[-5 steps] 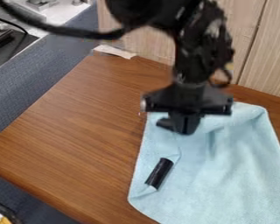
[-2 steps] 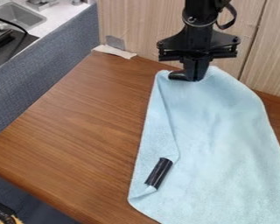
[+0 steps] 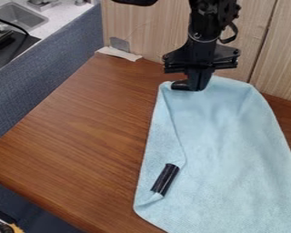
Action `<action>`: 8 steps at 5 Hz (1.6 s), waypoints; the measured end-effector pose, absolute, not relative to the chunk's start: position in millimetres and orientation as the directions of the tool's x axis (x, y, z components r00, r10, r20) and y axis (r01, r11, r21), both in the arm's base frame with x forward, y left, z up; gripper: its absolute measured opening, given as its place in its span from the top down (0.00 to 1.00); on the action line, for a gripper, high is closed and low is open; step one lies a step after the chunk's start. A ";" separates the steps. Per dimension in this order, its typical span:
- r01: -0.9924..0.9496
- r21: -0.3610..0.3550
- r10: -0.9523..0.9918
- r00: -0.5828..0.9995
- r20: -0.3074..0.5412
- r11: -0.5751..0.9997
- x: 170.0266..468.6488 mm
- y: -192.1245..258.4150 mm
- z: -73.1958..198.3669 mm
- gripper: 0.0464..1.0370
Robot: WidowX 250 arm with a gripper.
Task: Move the cloth to the upper left
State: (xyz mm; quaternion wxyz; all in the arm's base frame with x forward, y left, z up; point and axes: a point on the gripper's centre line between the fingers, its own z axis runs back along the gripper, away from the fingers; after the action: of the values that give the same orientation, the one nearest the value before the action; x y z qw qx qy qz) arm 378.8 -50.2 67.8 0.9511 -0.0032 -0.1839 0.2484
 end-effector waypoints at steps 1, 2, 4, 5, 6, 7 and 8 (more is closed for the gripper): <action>-0.507 -0.100 0.504 0.779 0.373 0.856 383.8 -46.0 62.8 0.99; -0.541 -0.080 0.530 0.766 0.365 0.837 385.6 -36.8 46.6 0.99; -0.588 -0.038 0.565 0.754 0.335 0.808 383.1 -27.6 33.9 0.82; -0.598 -0.032 0.572 0.747 0.339 0.801 382.7 -25.9 34.1 0.56; -0.594 -0.026 0.568 0.754 0.329 0.804 380.4 -26.3 32.5 0.24; -0.584 -0.059 0.566 0.750 0.343 0.810 380.6 -28.6 52.4 0.03; -0.566 -0.078 0.552 0.751 0.361 0.821 377.6 -29.0 69.0 0.03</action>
State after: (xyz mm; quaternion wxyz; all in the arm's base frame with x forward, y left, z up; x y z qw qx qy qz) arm 377.6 -29.0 69.0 0.9356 0.0181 -0.1873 0.2987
